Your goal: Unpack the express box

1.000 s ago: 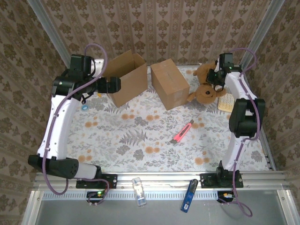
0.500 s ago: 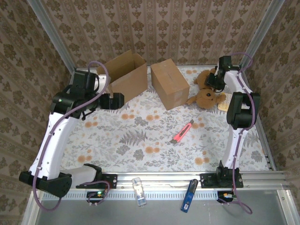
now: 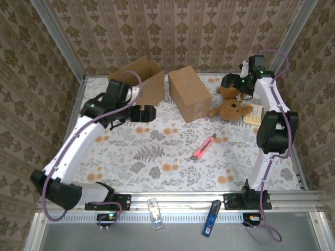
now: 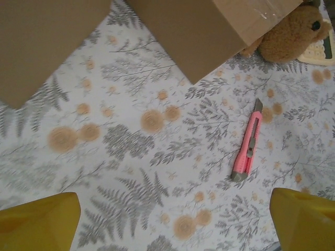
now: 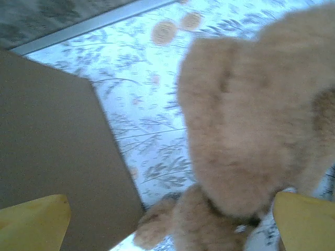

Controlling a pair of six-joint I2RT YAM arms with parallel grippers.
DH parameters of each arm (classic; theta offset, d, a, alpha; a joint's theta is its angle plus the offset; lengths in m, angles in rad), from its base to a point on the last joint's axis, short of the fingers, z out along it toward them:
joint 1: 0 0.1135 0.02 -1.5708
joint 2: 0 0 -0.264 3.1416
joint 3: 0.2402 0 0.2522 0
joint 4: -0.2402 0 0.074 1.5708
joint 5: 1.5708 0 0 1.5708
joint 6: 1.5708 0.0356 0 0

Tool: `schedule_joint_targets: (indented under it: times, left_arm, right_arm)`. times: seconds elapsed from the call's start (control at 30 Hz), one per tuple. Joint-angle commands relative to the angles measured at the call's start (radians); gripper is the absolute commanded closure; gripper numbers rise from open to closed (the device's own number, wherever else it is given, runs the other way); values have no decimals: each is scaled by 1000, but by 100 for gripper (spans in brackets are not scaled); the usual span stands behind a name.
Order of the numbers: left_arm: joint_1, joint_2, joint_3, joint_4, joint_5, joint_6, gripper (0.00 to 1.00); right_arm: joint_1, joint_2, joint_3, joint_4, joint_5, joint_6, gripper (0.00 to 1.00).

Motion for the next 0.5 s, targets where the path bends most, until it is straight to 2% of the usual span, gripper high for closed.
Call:
schedule_joint_targets:
  times: [0.0, 0.2, 0.47]
  left_arm:
    - [-13, 98, 43, 165, 51, -63, 7]
    - [-18, 345, 192, 302, 138, -102, 5]
    - [-25, 642, 351, 459, 237, -164, 5]
  right_arm:
    - [49, -6, 40, -23, -58, -47, 0]
    - [121, 96, 163, -25, -164, -43, 0]
    - [201, 196, 243, 10, -216, -10, 1]
